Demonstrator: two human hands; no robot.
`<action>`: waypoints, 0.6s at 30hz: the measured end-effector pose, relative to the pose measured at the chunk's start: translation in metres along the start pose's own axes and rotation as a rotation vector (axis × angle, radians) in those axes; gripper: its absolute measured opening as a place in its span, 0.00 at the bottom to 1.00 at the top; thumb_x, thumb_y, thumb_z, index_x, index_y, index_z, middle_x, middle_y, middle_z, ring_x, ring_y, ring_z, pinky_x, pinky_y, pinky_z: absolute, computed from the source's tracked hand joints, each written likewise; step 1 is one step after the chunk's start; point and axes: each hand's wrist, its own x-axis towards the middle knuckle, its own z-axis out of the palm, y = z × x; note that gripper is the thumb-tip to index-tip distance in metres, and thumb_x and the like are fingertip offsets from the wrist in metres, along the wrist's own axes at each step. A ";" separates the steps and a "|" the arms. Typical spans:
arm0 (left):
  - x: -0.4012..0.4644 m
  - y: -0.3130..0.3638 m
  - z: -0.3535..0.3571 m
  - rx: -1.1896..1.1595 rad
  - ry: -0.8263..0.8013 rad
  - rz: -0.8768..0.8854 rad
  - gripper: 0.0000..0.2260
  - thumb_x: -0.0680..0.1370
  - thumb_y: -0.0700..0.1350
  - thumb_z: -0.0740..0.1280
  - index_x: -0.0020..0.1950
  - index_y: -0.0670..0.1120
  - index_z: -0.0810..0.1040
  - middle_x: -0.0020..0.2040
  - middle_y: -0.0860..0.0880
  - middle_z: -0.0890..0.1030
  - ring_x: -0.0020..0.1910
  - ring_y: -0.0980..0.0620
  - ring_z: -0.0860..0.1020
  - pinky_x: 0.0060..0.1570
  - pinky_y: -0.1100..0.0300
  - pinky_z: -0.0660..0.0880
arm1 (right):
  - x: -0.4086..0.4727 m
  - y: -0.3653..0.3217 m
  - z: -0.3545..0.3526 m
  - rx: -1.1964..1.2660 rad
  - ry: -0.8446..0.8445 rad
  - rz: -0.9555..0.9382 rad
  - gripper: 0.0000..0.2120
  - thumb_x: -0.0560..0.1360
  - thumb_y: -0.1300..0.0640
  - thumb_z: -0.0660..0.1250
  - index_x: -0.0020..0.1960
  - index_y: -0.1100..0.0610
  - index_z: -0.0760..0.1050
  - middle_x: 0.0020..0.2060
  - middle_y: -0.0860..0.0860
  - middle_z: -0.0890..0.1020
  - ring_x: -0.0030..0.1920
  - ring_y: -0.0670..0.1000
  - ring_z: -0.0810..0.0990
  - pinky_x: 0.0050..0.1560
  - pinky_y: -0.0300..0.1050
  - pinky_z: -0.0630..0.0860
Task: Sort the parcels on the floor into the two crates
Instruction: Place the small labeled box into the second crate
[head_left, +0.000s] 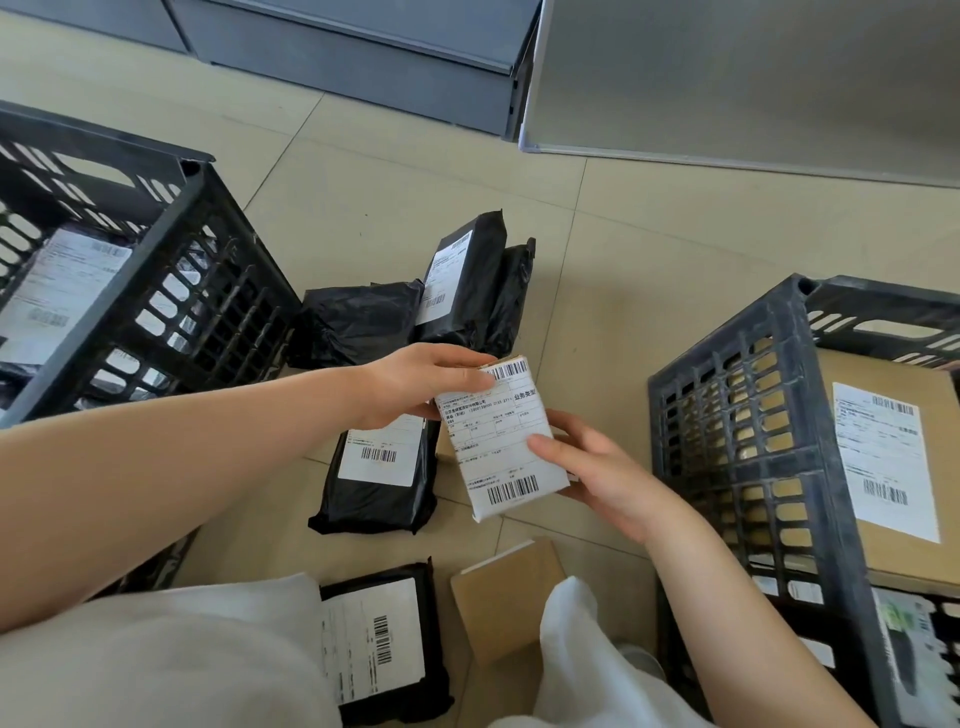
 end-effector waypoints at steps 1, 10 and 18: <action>0.000 0.002 0.000 -0.001 -0.001 -0.007 0.16 0.78 0.52 0.69 0.66 0.55 0.78 0.54 0.52 0.85 0.55 0.54 0.82 0.59 0.53 0.76 | -0.001 -0.001 0.000 -0.006 0.004 0.005 0.24 0.75 0.50 0.71 0.70 0.51 0.71 0.59 0.51 0.84 0.58 0.52 0.83 0.61 0.49 0.79; -0.006 0.020 0.000 -0.030 -0.056 -0.107 0.18 0.84 0.59 0.53 0.63 0.60 0.80 0.62 0.57 0.81 0.68 0.57 0.72 0.70 0.51 0.62 | -0.030 -0.012 -0.012 0.024 0.031 -0.005 0.29 0.70 0.42 0.71 0.68 0.50 0.74 0.58 0.53 0.85 0.60 0.53 0.83 0.62 0.54 0.79; -0.011 0.073 0.025 0.100 0.111 -0.019 0.16 0.83 0.60 0.54 0.62 0.58 0.77 0.66 0.54 0.77 0.66 0.51 0.73 0.65 0.56 0.68 | -0.080 -0.035 -0.042 0.210 0.171 -0.124 0.21 0.77 0.46 0.65 0.66 0.53 0.75 0.56 0.52 0.85 0.58 0.52 0.84 0.60 0.52 0.80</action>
